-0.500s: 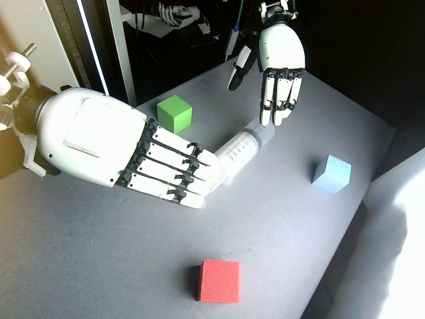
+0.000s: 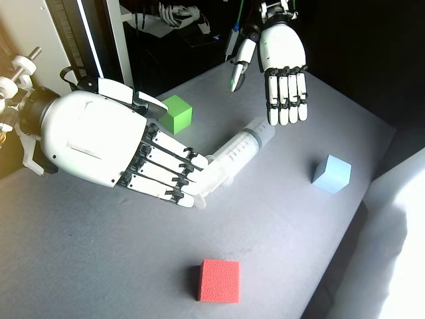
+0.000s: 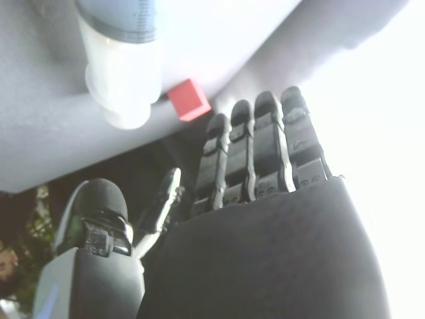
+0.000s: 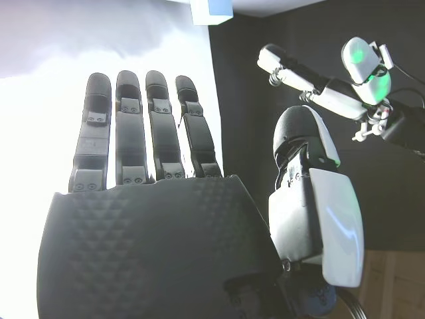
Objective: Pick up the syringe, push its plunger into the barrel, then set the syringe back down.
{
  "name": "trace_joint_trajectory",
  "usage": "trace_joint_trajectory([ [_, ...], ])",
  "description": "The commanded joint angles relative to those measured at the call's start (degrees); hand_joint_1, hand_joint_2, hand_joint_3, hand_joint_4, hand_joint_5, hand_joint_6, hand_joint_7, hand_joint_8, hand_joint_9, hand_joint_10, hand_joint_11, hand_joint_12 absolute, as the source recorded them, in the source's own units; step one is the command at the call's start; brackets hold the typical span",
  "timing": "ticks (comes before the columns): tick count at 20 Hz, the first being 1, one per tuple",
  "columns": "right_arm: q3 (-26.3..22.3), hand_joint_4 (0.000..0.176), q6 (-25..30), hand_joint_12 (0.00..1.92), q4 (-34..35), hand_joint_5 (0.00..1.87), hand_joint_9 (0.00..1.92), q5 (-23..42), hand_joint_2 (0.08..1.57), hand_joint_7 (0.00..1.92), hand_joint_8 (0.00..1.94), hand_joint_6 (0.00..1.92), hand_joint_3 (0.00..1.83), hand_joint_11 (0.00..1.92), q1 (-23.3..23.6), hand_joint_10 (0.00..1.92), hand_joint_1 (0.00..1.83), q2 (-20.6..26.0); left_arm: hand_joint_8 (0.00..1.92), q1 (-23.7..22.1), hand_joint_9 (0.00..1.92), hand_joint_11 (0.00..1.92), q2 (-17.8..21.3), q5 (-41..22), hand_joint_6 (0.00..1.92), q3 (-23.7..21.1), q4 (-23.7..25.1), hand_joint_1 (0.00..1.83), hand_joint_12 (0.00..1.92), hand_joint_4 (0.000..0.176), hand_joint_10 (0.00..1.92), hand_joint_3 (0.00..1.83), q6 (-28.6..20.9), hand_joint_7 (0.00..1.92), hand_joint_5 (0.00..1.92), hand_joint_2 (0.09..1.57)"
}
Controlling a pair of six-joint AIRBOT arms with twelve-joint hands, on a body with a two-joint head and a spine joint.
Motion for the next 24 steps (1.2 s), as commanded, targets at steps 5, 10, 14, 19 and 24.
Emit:
trace_joint_trajectory([
  [5,0.14,0.000,-2.21,0.48,2.77,0.22,0.18,10.77,1.24,0.20,0.00,0.00,0.00,0.00,0.96,0.00,0.00,0.57,0.00,-0.76,0.00,0.00,0.10,-4.94,0.00,-0.29,-0.08,1.25,0.00,0.000,0.00,0.00,0.20,0.00,0.00,0.99],
  [10,0.13,0.000,-2.21,0.41,2.86,0.20,0.16,8.53,1.24,0.18,0.00,0.00,0.00,0.00,0.92,0.00,0.00,0.39,0.00,-1.94,0.00,0.00,-2.92,-5.44,0.00,-0.42,-10.29,1.24,0.00,0.000,0.00,0.00,9.18,0.00,0.00,0.98],
  [14,0.12,0.000,-2.19,0.48,2.90,0.21,0.18,7.24,1.24,0.20,0.00,0.00,0.00,0.00,0.22,0.00,0.00,0.27,0.00,-1.72,0.00,0.00,-8.35,-8.84,0.00,-0.09,-20.39,1.19,0.00,0.000,0.00,0.00,16.53,0.00,0.00,1.00],
  [19,0.13,0.000,-2.13,0.44,8.87,0.21,0.16,9.58,1.23,0.18,0.00,0.00,0.00,0.00,0.15,0.00,0.00,-0.39,0.00,-1.80,0.00,0.00,-13.72,-13.37,0.00,0.35,-29.80,1.21,0.00,0.000,0.00,0.00,24.90,0.00,0.00,0.98],
  [24,0.11,0.000,-1.61,0.52,10.34,0.22,0.18,10.14,1.24,0.19,0.00,0.00,0.00,0.00,-0.21,0.00,0.00,-1.50,0.00,-1.80,0.00,0.00,-17.62,-14.75,0.00,2.17,-34.24,1.16,0.00,0.000,0.00,0.01,28.85,0.00,0.00,1.01],
])
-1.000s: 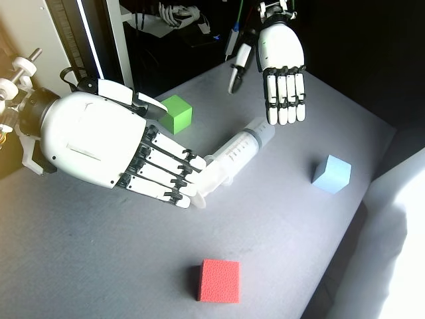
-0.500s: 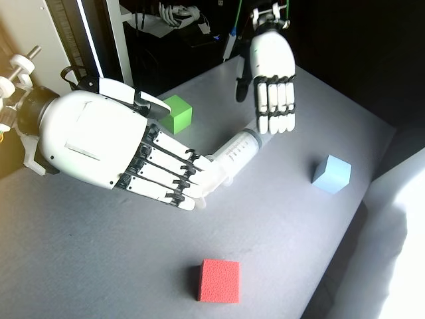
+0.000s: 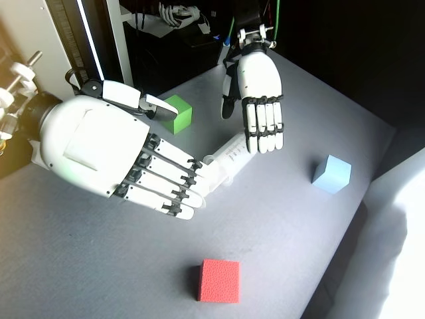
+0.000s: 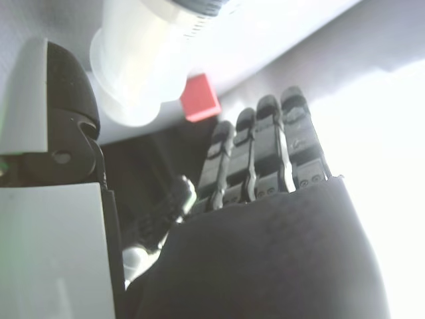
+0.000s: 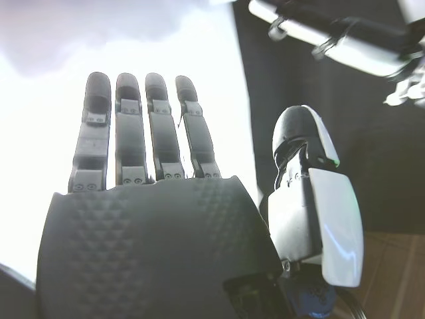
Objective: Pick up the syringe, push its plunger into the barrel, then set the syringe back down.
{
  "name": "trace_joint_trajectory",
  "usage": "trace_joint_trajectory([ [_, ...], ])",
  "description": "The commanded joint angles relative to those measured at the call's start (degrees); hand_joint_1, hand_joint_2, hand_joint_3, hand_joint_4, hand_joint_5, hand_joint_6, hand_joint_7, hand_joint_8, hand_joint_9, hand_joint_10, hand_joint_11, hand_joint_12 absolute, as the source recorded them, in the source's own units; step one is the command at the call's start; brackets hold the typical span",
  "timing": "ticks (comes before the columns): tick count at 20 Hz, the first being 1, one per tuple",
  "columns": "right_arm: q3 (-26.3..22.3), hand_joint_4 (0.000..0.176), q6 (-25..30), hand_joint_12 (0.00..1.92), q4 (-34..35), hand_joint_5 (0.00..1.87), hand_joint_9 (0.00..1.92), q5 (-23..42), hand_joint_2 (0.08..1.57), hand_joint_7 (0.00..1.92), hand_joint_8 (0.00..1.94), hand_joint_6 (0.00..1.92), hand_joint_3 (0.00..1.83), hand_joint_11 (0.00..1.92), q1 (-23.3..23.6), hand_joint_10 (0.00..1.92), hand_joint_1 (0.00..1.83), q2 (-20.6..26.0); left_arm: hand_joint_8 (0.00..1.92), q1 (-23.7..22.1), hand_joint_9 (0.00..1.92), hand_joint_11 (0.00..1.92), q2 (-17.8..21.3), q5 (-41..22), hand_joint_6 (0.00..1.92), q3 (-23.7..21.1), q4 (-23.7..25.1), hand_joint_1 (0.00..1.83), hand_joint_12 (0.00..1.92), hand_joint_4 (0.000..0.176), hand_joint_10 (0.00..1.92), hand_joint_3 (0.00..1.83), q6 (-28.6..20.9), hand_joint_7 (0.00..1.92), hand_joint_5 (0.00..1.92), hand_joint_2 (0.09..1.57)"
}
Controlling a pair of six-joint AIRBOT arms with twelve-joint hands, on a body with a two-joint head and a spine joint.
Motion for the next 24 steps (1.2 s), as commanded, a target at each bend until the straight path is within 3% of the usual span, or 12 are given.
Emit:
trace_joint_trajectory([
  [1,-0.04,0.000,1.44,0.52,-0.46,0.22,0.18,6.40,1.23,0.20,0.00,0.00,0.00,0.00,0.11,0.00,0.00,0.56,0.00,-0.51,0.00,0.00,0.09,-4.03,0.00,0.20,1.24,1.16,0.00,0.000,0.00,0.01,0.75,0.00,0.00,1.01],
  [5,-0.10,0.000,5.00,0.60,-0.44,0.24,0.22,6.40,1.23,0.23,0.00,0.00,0.00,0.00,-0.72,0.01,0.00,0.34,0.00,0.41,0.00,0.00,-2.21,-4.73,0.00,1.37,0.49,1.10,0.00,0.000,0.00,0.02,1.70,0.00,0.00,1.05],
  [8,-0.28,0.000,5.10,0.58,-0.42,0.23,0.21,6.80,1.23,0.22,0.00,0.00,0.00,0.00,-1.15,0.00,0.00,0.34,0.00,1.48,0.00,0.00,-4.10,-5.22,0.00,2.51,1.05,1.12,0.00,0.000,0.00,0.01,1.70,0.00,0.00,1.05],
  [9,-0.26,0.000,5.09,0.50,-0.42,0.21,0.17,8.01,1.24,0.19,0.00,0.00,0.00,0.00,-1.35,0.00,0.00,0.36,0.00,2.07,0.00,0.00,-4.78,-5.23,0.00,3.13,1.28,1.10,0.00,0.000,0.00,0.02,1.70,0.00,0.00,1.06],
  [13,-0.26,0.000,5.07,0.55,0.92,0.23,0.20,10.67,1.25,0.21,0.00,0.00,0.00,0.00,-1.64,0.00,0.00,0.37,0.00,3.48,0.00,0.00,-6.15,-5.23,0.00,4.95,1.98,1.13,0.00,0.000,0.00,0.00,1.66,0.00,0.00,1.04],
  [14,-0.25,0.000,5.06,0.56,1.05,0.23,0.20,11.01,1.25,0.22,0.00,0.00,0.00,0.00,-1.69,0.00,0.00,0.39,0.00,3.83,0.00,0.00,-6.50,-5.23,0.00,5.56,2.57,1.04,0.00,0.000,0.00,0.01,1.37,0.00,0.00,1.06],
  [17,-0.26,0.000,5.06,0.54,1.23,0.24,0.20,11.06,1.25,0.22,0.00,0.00,0.00,0.00,-1.82,0.00,0.00,0.41,0.00,4.79,0.00,0.00,-7.67,-5.23,0.00,7.86,3.74,1.15,0.00,0.000,0.00,0.00,0.44,0.00,0.00,1.05],
  [21,-0.26,0.000,4.95,0.50,1.23,0.22,0.18,11.08,1.25,0.20,0.00,0.00,0.00,0.00,-2.12,0.00,0.00,0.40,0.00,6.31,0.00,0.00,-8.78,-5.23,0.00,9.71,3.74,1.07,0.00,0.000,0.00,0.02,-0.29,0.00,0.00,1.10],
  [24,-0.32,0.000,6.10,0.53,1.36,0.23,0.20,11.35,1.24,0.22,0.01,0.00,0.00,0.00,-2.43,0.00,0.00,0.40,0.01,7.56,0.10,0.06,-9.39,-5.28,0.01,10.42,3.54,1.05,0.05,0.000,0.02,0.01,-0.49,0.12,0.10,1.15],
])
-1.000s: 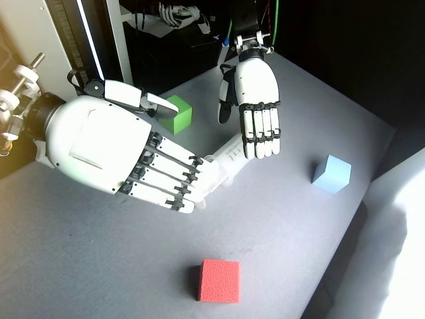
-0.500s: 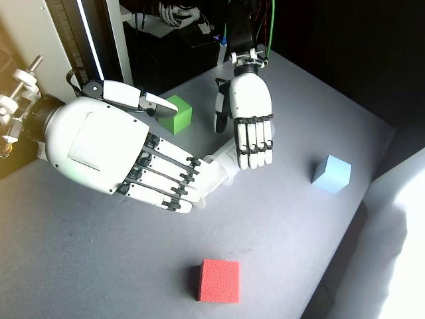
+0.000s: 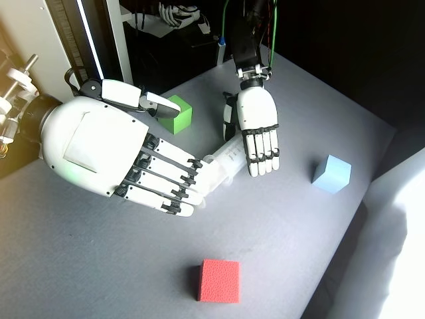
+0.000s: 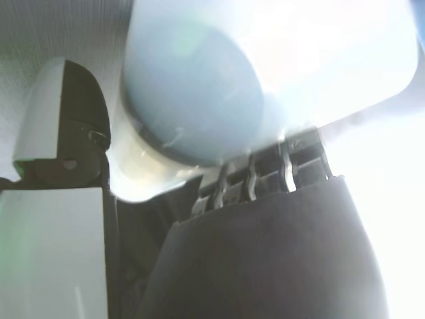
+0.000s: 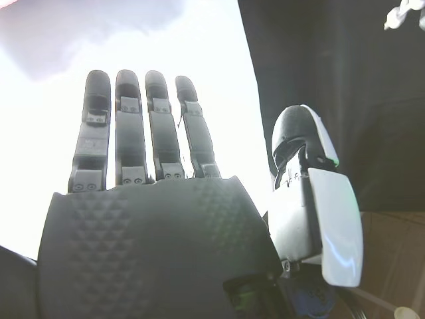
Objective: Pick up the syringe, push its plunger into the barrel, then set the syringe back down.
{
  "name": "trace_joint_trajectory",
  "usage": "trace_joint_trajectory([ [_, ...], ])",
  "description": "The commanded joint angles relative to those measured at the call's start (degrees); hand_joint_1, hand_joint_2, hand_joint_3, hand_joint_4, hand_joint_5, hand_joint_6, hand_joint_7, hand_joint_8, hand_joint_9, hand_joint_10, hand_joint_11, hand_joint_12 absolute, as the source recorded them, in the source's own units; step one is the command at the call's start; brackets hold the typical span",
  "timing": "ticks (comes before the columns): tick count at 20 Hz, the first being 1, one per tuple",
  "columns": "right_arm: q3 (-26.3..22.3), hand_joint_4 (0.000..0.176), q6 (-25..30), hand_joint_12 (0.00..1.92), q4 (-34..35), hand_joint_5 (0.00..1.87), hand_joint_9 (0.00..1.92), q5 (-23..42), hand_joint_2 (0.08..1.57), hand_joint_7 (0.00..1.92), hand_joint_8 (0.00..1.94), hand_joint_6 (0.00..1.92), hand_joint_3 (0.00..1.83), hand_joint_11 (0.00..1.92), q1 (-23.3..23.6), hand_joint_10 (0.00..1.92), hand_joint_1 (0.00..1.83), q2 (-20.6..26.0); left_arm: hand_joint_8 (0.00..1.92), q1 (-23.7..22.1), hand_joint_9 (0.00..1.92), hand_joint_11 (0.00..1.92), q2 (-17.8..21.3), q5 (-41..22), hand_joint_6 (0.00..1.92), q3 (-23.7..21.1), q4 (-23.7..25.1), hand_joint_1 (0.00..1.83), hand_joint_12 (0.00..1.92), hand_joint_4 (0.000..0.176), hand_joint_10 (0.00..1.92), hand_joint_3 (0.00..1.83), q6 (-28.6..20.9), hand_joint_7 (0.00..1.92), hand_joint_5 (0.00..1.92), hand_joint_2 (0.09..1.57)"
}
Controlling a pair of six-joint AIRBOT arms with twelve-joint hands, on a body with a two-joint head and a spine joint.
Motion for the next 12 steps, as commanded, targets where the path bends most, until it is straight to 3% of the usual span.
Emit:
trace_joint_trajectory([
  [1,-0.01,0.000,0.67,0.52,-0.30,0.22,0.19,6.36,1.25,0.21,0.00,0.00,0.00,0.00,0.13,0.00,0.00,0.62,0.03,0.52,0.28,0.01,0.09,-2.07,0.02,-0.04,1.73,1.10,0.55,0.000,0.04,0.00,0.21,0.32,0.25,1.13],
  [3,-0.07,0.000,0.67,0.51,-0.31,0.21,0.20,6.36,1.24,0.21,0.00,0.00,0.00,0.00,-0.28,0.00,0.00,0.62,0.03,0.99,0.52,0.04,-0.17,-2.17,0.03,-0.05,1.73,1.15,1.00,0.000,0.07,0.00,-0.11,0.57,0.45,1.12],
  [5,-0.09,0.000,0.67,0.52,-0.27,0.21,0.19,6.52,1.24,0.20,0.00,0.00,0.00,0.00,-0.27,0.00,0.00,0.62,0.05,1.09,0.69,0.15,-0.18,-2.22,0.04,-0.20,1.70,1.19,1.14,0.000,0.11,0.01,-0.23,0.72,0.58,1.14],
  [6,-0.12,0.000,0.67,0.57,-0.07,0.23,0.21,6.62,1.25,0.22,0.01,0.01,0.00,0.00,-0.27,0.01,0.00,0.61,0.08,1.09,0.73,0.24,-0.18,-2.35,0.04,-0.28,1.62,1.15,1.18,0.000,0.22,0.00,-0.23,0.79,0.67,1.17],
  [7,-0.16,0.000,0.67,0.55,-0.04,0.22,0.20,6.67,1.25,0.21,0.00,0.00,0.00,0.00,-0.26,0.00,0.00,0.61,1.08,1.08,0.73,0.27,-0.18,-2.48,0.05,-0.35,1.56,1.27,1.25,0.000,0.35,0.04,-0.23,0.77,0.73,1.18],
  [8,-0.21,0.000,0.67,0.51,0.00,0.21,0.19,6.92,1.25,0.20,0.00,0.00,0.00,0.00,-0.26,0.00,0.00,0.61,1.36,1.06,0.75,0.30,-0.18,-2.60,1.01,-0.40,1.50,1.19,1.35,0.000,0.54,0.03,-0.23,0.79,0.70,1.22],
  [9,-0.21,0.000,0.67,0.47,0.00,0.19,0.17,7.06,1.25,0.18,0.00,0.00,0.00,0.00,-0.26,0.00,0.00,0.61,1.38,1.04,0.78,0.45,-0.18,-2.63,1.15,-0.44,1.38,1.20,1.35,0.000,0.85,0.01,-0.23,0.84,0.74,1.21],
  [10,-0.21,0.000,0.66,0.48,0.00,0.20,0.18,7.36,1.25,0.19,0.00,0.00,0.00,0.00,-0.26,0.01,0.00,0.62,1.39,1.01,0.76,0.47,-0.18,-2.76,1.17,-0.49,1.25,1.19,1.39,0.000,1.01,0.00,-0.23,0.83,0.77,1.21],
  [12,-0.21,0.000,0.67,0.60,0.00,0.25,0.23,9.10,1.26,0.24,0.00,0.00,0.00,0.00,-0.27,0.00,0.00,0.62,1.29,0.85,0.80,0.51,-0.15,-2.81,1.10,-0.55,0.98,1.21,1.39,0.000,1.02,0.00,-0.23,0.90,0.83,1.18],
])
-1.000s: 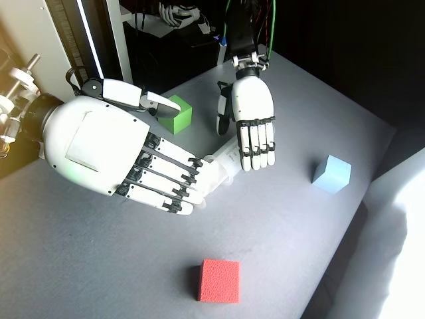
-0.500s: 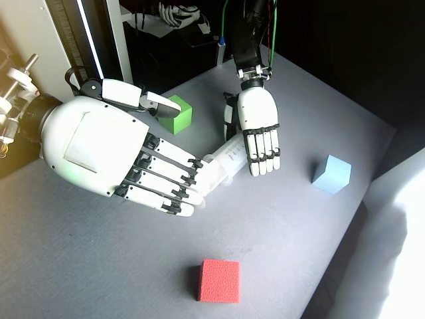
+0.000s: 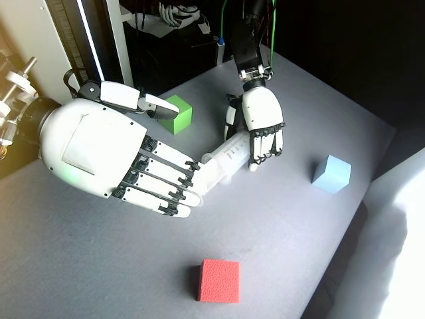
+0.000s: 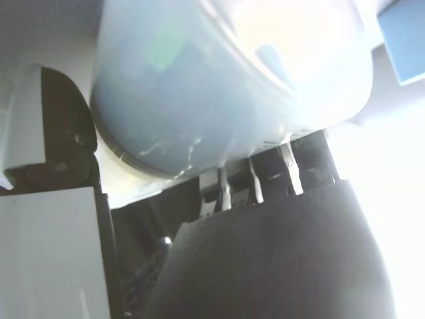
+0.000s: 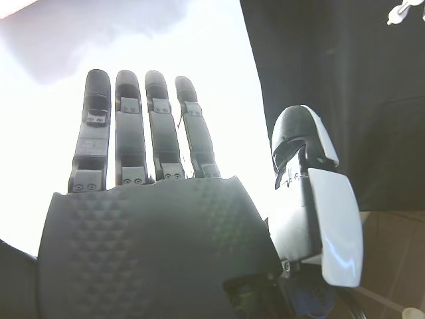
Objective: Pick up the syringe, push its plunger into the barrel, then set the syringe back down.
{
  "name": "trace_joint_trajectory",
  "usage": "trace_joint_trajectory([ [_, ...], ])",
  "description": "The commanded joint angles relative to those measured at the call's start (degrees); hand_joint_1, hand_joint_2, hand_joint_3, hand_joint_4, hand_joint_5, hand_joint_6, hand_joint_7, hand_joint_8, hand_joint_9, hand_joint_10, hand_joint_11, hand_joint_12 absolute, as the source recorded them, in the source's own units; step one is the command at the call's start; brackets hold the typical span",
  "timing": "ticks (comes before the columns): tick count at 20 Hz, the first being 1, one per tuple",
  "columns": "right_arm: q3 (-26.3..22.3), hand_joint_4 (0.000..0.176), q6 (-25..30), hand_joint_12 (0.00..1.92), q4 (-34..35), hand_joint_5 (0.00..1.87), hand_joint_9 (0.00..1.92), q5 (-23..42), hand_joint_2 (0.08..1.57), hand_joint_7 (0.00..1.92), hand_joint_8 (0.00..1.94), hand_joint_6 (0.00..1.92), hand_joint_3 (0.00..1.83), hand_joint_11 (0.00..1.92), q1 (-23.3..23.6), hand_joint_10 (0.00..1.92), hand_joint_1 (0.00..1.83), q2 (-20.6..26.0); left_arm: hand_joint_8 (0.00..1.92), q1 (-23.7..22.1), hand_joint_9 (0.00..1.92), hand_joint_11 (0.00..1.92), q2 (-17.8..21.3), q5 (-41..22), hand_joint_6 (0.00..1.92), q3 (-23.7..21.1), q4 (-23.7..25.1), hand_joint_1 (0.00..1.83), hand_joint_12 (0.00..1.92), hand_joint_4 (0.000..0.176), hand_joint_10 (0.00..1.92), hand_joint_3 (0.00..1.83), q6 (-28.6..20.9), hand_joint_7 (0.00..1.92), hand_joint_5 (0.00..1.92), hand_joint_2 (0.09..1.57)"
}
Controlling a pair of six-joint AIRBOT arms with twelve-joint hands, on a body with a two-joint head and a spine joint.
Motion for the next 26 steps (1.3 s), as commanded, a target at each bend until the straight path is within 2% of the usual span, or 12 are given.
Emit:
trace_joint_trajectory([
  [1,-0.14,0.000,0.65,0.59,-0.31,0.25,0.23,8.06,1.26,0.24,0.00,0.00,0.00,0.00,0.52,0.00,0.00,0.62,1.24,0.20,0.75,0.51,-0.02,-0.64,1.09,-0.38,0.91,1.33,1.39,0.000,1.36,0.00,0.29,0.89,0.80,1.18],
  [3,-0.15,0.000,1.09,0.52,1.42,0.21,0.19,9.21,1.25,0.20,0.00,0.00,0.00,0.00,0.53,0.00,0.00,0.63,1.29,-0.07,0.70,0.46,0.26,-0.64,1.17,-0.55,0.51,1.34,1.38,0.000,1.48,0.00,0.30,0.85,0.76,1.20],
  [9,-0.48,0.000,2.71,0.55,5.30,0.23,0.21,11.26,1.25,0.23,0.00,0.00,0.00,0.00,0.52,0.00,0.00,0.63,1.29,-2.06,0.69,0.46,2.33,-0.62,1.12,-2.48,-3.25,1.35,1.41,0.000,1.49,0.00,2.19,0.86,0.78,1.20],
  [10,-0.82,0.000,3.63,0.52,5.31,0.23,0.20,12.51,1.25,0.22,0.00,0.00,0.00,0.00,0.43,0.00,0.00,0.64,1.33,-2.72,0.71,0.44,2.90,-0.62,1.08,-3.07,-4.53,1.24,1.42,0.000,1.21,0.00,3.04,0.88,0.81,1.19],
  [11,-1.17,0.000,4.33,0.52,5.47,0.23,0.20,14.00,1.25,0.22,0.00,0.00,0.00,0.00,0.21,0.00,0.00,0.66,1.33,-3.14,0.71,0.44,3.29,-0.63,1.08,-3.41,-5.01,1.24,1.42,0.000,1.21,0.00,3.06,0.88,0.81,1.19],
  [12,-1.85,0.000,4.87,0.53,6.57,0.24,0.20,16.23,1.26,0.21,0.00,0.00,0.00,0.00,-0.40,0.00,0.00,0.70,1.31,-4.15,0.75,0.46,3.81,-0.63,1.05,-3.83,-5.91,1.22,1.39,0.000,1.08,0.00,3.28,0.89,0.85,1.18],
  [13,-2.14,0.000,4.98,0.47,6.90,0.21,0.17,17.08,1.25,0.19,0.00,0.00,0.00,0.00,-0.63,0.00,0.00,0.70,1.28,-4.79,0.70,0.44,4.05,-0.63,1.05,-4.03,-6.71,1.32,1.41,0.000,1.40,0.00,3.96,0.88,0.83,1.19],
  [14,-2.45,0.000,5.11,0.47,6.96,0.21,0.17,17.36,1.25,0.19,0.00,0.00,0.00,0.00,-0.78,0.00,0.00,0.70,1.28,-5.85,0.70,0.44,4.46,-0.62,1.05,-4.35,-8.07,1.32,1.41,0.000,1.40,0.00,5.39,0.88,0.83,1.19],
  [15,-2.63,0.000,5.23,0.27,6.97,0.13,0.09,17.14,1.30,0.11,0.00,0.00,0.01,0.00,-0.80,0.00,0.00,0.70,1.25,-6.93,0.69,0.43,4.83,-0.60,1.04,-4.59,-9.35,1.33,1.41,0.000,1.42,0.00,6.62,0.89,0.83,1.18],
  [16,-2.78,0.000,5.28,0.27,7.09,0.13,0.09,16.70,1.30,0.11,0.00,0.00,0.01,0.00,-0.81,0.00,0.00,0.70,1.25,-7.75,0.69,0.43,5.08,-0.54,1.04,-4.68,-9.91,1.33,1.41,0.000,1.42,0.00,7.17,0.89,0.83,1.18],
  [18,-3.33,0.000,5.28,0.02,8.41,0.01,0.00,16.28,1.42,0.00,0.00,0.00,0.04,0.00,-0.79,0.00,0.00,0.69,1.26,-9.78,0.68,0.42,5.67,-0.39,1.08,-4.70,-11.21,1.35,1.41,0.000,1.49,0.00,7.30,0.89,0.79,1.19],
  [26,-5.78,0.000,5.29,0.00,17.77,0.01,0.00,12.44,1.44,0.00,0.00,0.00,0.03,0.00,0.20,0.00,0.00,0.72,1.26,-14.36,0.68,0.39,8.08,-0.30,1.05,-5.43,-17.31,1.35,1.41,0.000,1.45,0.00,8.66,0.89,0.85,1.18],
])
